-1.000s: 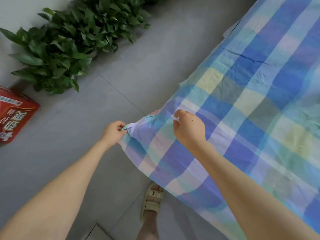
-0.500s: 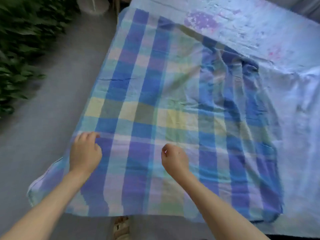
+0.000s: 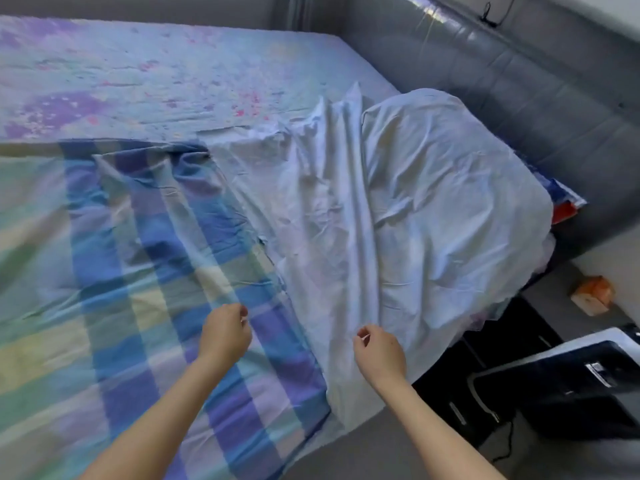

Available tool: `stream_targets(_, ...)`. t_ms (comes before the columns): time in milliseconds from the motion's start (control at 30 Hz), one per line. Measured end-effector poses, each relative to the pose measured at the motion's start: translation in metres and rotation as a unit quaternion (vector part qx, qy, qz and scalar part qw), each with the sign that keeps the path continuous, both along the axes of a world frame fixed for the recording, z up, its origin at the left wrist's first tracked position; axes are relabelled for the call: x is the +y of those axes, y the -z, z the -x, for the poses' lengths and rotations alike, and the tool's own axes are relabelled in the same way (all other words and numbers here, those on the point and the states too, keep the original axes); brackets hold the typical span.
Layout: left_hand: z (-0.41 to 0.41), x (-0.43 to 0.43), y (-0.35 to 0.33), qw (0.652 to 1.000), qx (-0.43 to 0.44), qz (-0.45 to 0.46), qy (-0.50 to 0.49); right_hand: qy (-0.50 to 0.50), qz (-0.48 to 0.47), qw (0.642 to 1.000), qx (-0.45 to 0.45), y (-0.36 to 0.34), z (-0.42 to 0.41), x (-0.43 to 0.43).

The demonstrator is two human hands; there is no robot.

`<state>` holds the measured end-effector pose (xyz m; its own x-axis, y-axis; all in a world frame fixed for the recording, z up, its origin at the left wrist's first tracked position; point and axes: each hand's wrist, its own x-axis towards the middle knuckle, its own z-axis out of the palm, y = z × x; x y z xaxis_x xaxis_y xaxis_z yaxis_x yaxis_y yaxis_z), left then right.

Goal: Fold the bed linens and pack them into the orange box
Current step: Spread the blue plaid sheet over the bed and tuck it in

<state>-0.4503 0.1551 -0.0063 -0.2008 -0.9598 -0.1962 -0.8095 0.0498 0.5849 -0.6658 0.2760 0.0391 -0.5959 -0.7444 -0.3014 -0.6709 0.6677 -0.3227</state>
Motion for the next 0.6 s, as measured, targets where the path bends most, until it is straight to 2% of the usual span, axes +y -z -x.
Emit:
stream_targets(100,0.083,-0.012,0.005,0.994,0.025,-0.091,-0.055,0.011,-0.001,1.000,-0.007,0.003,0.078,0.003)
stream_targets(200,0.133,-0.029,0.017,0.985,0.024,-0.129,-0.110,0.003,-0.004,0.999,-0.032,0.014,0.135,-0.003)
stream_targets(300,0.157,-0.052,0.036,0.973,0.021,-0.150,-0.174,0.007,-0.006,0.998,-0.064,0.027,0.171,-0.017)
stream_targets(433,0.168,-0.095,0.076,0.943,0.069,-0.184,-0.267,0.005,-0.005,0.994,-0.107,0.052,0.198,-0.047)
stream_targets(533,0.176,-0.125,0.103,0.899,0.143,-0.223,-0.350,0.000,-0.011,0.990,-0.139,0.071,0.212,-0.072)
stream_targets(567,0.176,-0.133,0.111,0.885,0.154,-0.233,-0.373,-0.003,-0.003,0.989,-0.147,0.077,0.216,-0.080)
stream_targets(600,0.177,-0.139,0.114,0.886,0.135,-0.231,-0.379,-0.005,-0.001,0.988,-0.151,0.082,0.220,-0.088)
